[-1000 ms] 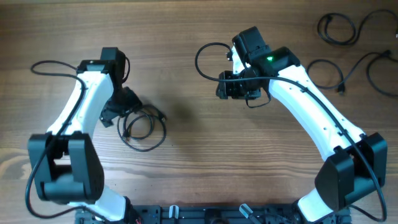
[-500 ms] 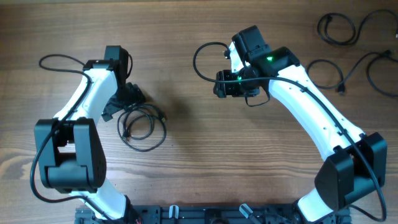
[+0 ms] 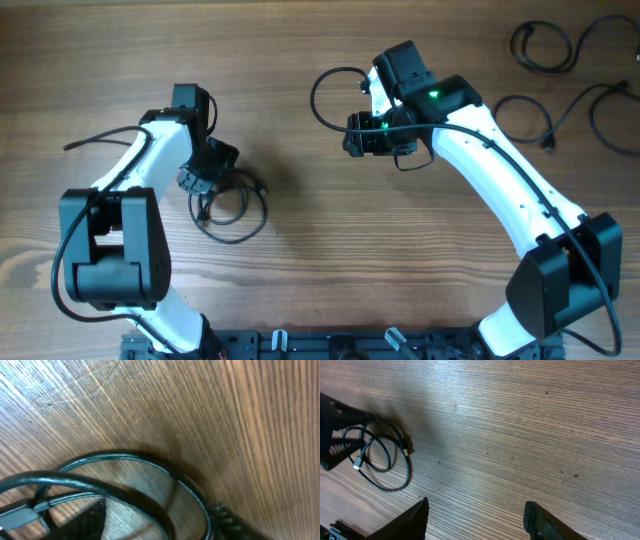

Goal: Untangle cables

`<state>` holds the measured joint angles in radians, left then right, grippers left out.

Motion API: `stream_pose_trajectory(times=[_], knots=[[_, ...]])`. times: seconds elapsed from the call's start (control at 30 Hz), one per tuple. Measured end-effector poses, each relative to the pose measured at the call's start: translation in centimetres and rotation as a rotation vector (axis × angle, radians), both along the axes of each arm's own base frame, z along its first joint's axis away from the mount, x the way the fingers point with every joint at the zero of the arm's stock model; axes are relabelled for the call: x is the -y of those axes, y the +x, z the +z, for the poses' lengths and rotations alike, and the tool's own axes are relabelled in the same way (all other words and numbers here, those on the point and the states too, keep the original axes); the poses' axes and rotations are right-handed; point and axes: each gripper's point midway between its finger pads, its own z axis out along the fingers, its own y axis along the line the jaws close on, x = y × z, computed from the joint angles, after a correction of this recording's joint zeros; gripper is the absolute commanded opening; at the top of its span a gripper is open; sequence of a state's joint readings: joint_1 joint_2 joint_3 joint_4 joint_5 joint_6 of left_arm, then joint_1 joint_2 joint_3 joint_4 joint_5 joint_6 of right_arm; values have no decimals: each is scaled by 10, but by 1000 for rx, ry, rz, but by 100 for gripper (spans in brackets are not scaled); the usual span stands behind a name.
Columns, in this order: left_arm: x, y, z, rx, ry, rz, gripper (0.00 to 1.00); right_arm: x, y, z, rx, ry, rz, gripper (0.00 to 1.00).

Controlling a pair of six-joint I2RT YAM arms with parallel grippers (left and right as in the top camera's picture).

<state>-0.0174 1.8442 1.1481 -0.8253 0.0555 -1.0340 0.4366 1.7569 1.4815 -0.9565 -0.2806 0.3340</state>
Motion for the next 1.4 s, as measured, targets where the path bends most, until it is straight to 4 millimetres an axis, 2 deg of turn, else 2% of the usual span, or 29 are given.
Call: stream_pose_trajectory(times=[0.07, 0.17, 0.33, 0.43, 0.53, 0.57, 0.63, 0.73, 0.83, 0.97, 1.07, 1.17, 1.27, 1.33, 1.4], knots=[[0, 5, 0, 18, -1, 20, 41, 0, 0, 0, 0, 0, 0, 63], [0, 6, 0, 23, -2, 34, 4, 0, 0, 0, 0, 0, 0, 63], [5, 6, 2, 25, -33, 24, 4, 0, 0, 0, -2, -1, 0, 63], [21, 11, 26, 95, -120, -38, 4, 0, -1, -1, -5, -1, 1, 63], [49, 34, 96, 331, -279, -116, 4, -5, -2, 2, -10, 31, 12, 63], [67, 43, 140, 481, -373, -173, 4, -8, -2, 3, -11, 49, 18, 63], [90, 40, 207, 678, -475, -274, 4, -14, -2, 6, -12, 80, 28, 63], [107, 18, 257, 804, -533, -358, 4, -19, -2, 9, -11, 112, 40, 63], [119, -3, 286, 871, -569, -405, 4, -30, -2, 16, -9, 177, 64, 63], [130, -12, 293, 879, -591, -439, 4, -35, -5, 19, -13, 209, 92, 63], [141, -17, 293, 869, -607, -468, 4, -43, -9, 24, -2, 253, 156, 55], [145, -21, 291, 852, -616, -477, 4, -45, -10, 26, 5, 267, 178, 59], [138, -29, 270, 754, -577, -426, 4, -47, -8, 28, 26, 276, 198, 67], [127, -32, 255, 700, -513, -382, 4, -46, -6, 29, 30, 282, 200, 69], [118, -29, 249, 696, -450, -354, 4, -37, -4, 27, 17, 280, 178, 72]])
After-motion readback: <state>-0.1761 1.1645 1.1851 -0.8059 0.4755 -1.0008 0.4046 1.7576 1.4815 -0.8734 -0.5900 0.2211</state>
